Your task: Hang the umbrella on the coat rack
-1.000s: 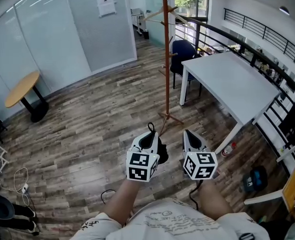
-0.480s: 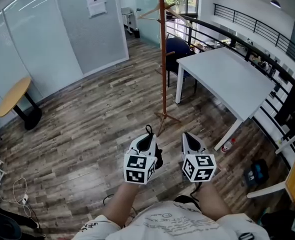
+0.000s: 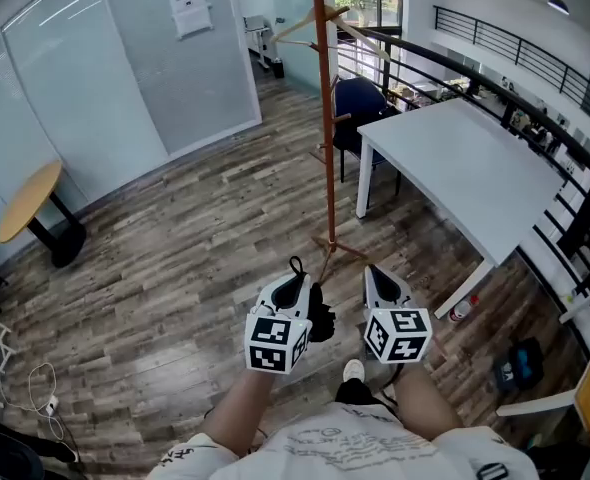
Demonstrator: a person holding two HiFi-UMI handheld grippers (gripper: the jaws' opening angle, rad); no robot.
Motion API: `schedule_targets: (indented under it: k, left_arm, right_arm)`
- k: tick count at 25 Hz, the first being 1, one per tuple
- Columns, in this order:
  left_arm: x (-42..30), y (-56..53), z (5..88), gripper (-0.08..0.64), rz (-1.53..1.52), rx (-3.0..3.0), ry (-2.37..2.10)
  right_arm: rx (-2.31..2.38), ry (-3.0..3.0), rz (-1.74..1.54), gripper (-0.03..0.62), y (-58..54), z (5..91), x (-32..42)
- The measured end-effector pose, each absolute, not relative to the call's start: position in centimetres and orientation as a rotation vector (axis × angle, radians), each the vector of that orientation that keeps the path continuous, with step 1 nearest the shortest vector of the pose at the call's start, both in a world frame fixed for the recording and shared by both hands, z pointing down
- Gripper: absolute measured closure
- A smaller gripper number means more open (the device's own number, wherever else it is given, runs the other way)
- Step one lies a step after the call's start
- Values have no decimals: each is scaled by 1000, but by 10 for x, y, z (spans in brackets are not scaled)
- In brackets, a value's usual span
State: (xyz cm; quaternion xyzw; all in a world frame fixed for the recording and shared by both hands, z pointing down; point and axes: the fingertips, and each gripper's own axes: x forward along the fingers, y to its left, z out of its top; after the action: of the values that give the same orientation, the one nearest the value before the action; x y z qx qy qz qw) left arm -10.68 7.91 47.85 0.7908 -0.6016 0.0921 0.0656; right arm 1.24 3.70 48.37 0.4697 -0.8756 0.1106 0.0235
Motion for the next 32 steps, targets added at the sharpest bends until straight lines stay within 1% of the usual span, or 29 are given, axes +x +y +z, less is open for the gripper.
schedule_targets:
  k: [9, 15, 27, 32]
  left_arm:
    - [-94, -30, 469, 554, 286, 2325, -1888]
    - [-83, -90, 467, 554, 296, 2276, -1920]
    - [-58, -153, 474, 554, 354, 2249, -1938]
    - [-56, -174, 473, 554, 356, 2253, -1921]
  right_arm:
    - [1387, -2741, 371, 592, -81, 480, 31]
    - [1337, -2770, 364, 592, -139, 474, 45]
    - [1257, -2757, 415, 592, -192, 498, 68]
    - [1263, -2749, 404, 592, -212, 494, 70]
